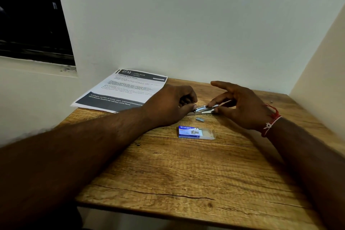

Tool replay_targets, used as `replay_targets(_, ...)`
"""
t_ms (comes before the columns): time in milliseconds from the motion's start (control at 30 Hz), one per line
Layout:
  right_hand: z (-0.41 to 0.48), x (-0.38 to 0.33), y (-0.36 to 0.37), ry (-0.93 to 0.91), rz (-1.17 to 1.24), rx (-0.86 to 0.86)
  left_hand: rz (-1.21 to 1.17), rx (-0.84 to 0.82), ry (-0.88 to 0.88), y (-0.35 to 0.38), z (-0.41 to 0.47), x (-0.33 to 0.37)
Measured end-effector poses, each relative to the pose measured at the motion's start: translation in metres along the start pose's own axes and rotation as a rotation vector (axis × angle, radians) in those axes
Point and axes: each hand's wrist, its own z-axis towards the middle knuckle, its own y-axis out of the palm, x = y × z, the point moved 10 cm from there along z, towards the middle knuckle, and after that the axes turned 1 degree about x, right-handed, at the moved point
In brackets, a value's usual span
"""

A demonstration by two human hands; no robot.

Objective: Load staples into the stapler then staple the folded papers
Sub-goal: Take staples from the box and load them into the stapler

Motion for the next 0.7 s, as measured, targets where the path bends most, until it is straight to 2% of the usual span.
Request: replay_targets(700,0.0,-0.003,-0.006,-0.009,0.054,0.109,-0.03,0.056,-0.037,-0.002,0.002,-0.003)
